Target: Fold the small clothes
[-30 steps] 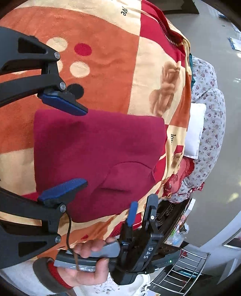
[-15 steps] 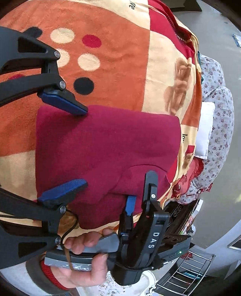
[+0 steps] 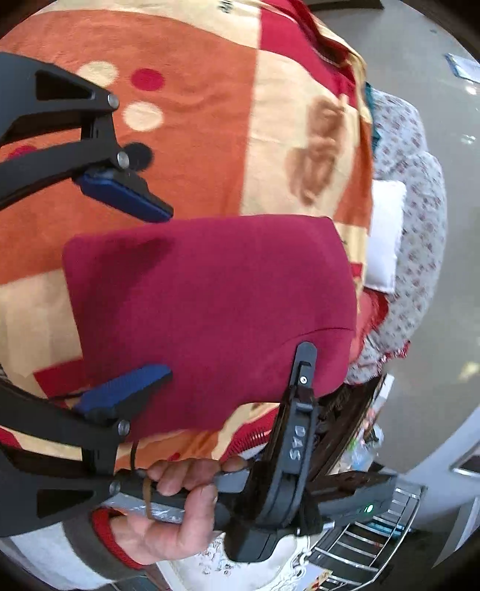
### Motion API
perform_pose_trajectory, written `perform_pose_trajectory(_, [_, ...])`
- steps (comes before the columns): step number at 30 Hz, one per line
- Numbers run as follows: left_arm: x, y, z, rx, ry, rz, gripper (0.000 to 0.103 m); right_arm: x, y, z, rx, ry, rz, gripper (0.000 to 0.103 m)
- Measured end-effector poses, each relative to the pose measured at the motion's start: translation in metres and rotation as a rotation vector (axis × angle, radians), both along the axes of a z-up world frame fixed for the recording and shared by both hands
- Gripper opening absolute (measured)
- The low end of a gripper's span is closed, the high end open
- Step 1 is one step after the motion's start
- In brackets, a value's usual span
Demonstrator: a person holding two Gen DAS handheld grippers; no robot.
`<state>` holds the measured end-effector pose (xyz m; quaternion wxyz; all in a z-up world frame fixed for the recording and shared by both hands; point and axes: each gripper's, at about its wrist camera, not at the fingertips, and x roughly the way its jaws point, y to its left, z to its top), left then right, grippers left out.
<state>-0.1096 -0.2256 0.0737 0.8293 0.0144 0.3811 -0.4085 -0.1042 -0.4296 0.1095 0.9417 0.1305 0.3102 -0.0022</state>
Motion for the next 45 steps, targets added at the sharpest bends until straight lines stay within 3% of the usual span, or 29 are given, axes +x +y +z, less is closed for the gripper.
perform_pose_trajectory(4, [0.001, -0.025, -0.011, 0.048, -0.004, -0.034, 0.08, 0.011, -0.019, -0.004, -0.151, 0.067, -0.081, 0.016])
perform_pose_trajectory(7, [0.002, -0.044, -0.03, 0.127, 0.007, -0.059, 0.08, 0.026, -0.038, -0.033, -0.083, 0.162, -0.07, 0.016])
perform_pose_trajectory(9, [0.001, -0.047, -0.037, 0.158, -0.017, -0.055, 0.081, 0.022, -0.044, -0.044, -0.084, 0.169, -0.108, 0.028])
perform_pose_trajectory(11, [0.0, -0.047, -0.039, 0.175, -0.037, -0.059, 0.082, 0.007, -0.052, -0.035, -0.064, 0.155, -0.164, 0.038])
perform_pose_trajectory(13, [0.002, -0.044, -0.039, 0.17, -0.02, -0.054, 0.082, -0.019, -0.055, -0.017, -0.022, 0.131, -0.202, 0.038])
perform_pose_trajectory(15, [0.005, -0.041, -0.037, 0.148, 0.006, -0.046, 0.082, -0.037, -0.046, -0.005, 0.039, 0.109, -0.154, 0.039])
perform_pose_trajectory(17, [0.006, -0.039, -0.037, 0.143, 0.011, -0.031, 0.082, -0.048, -0.023, -0.002, 0.058, 0.106, -0.029, 0.039])
perform_pose_trajectory(21, [0.003, -0.041, -0.042, 0.155, 0.015, -0.018, 0.082, -0.052, 0.006, -0.036, -0.128, 0.229, -0.055, 0.033])
perform_pose_trajectory(23, [0.001, -0.042, -0.046, 0.172, 0.014, -0.012, 0.082, -0.053, -0.001, -0.062, -0.15, 0.275, -0.101, 0.033])
perform_pose_trajectory(26, [-0.001, -0.042, -0.048, 0.185, 0.017, 0.003, 0.082, -0.061, -0.014, -0.067, -0.081, 0.237, -0.124, 0.033])
perform_pose_trajectory(32, [-0.006, -0.035, -0.03, 0.182, -0.037, 0.035, 0.083, -0.083, -0.01, -0.039, -0.011, 0.148, -0.139, 0.039])
perform_pose_trajectory(35, [-0.004, -0.036, -0.024, 0.182, -0.051, 0.04, 0.083, -0.079, -0.009, -0.028, 0.021, 0.089, -0.154, 0.048])
perform_pose_trajectory(39, [0.007, -0.037, -0.021, 0.164, -0.047, 0.051, 0.083, -0.058, -0.008, -0.031, -0.004, 0.099, -0.17, 0.05])
perform_pose_trajectory(42, [0.018, -0.043, -0.023, 0.141, -0.023, 0.057, 0.085, -0.041, -0.018, -0.046, -0.06, 0.152, -0.225, 0.05])
perform_pose_trajectory(45, [0.03, -0.048, -0.028, 0.119, 0.007, 0.047, 0.087, -0.036, -0.031, -0.061, -0.056, 0.164, -0.241, 0.05])
